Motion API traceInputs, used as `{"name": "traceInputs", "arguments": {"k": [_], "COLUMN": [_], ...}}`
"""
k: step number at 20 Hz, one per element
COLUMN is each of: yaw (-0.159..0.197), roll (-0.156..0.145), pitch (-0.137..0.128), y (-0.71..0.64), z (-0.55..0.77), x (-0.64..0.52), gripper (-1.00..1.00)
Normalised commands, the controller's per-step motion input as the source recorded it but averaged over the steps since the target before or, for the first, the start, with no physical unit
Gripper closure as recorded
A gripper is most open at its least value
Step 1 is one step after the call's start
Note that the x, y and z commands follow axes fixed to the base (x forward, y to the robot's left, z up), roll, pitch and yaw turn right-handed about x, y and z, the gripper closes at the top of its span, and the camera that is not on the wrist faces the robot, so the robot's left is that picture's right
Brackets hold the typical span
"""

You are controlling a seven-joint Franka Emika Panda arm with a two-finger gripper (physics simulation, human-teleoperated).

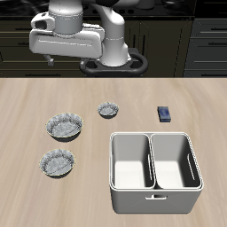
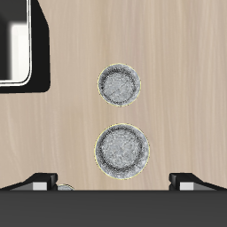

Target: Stack the middle-sized bowl on the largest bowl

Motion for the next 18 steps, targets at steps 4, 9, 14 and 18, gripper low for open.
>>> {"name": "traceInputs", "arguments": {"k": [4, 9, 14, 18], "yaw": [0.017, 0.041, 0.001, 0.007], "roll": [-0.033, 0.014, 0.031, 0.0], "pitch": [0.002, -0.031, -0.003, -0.028], "y": [-0.31, -0.26, -0.2, -0.25], "z": [-0.01, 0.05, 0.04, 0.08], "x": [0.29, 0.24, 0.16, 0.2], "gripper": [-1.0, -1.0, -1.0, -1.0]}}
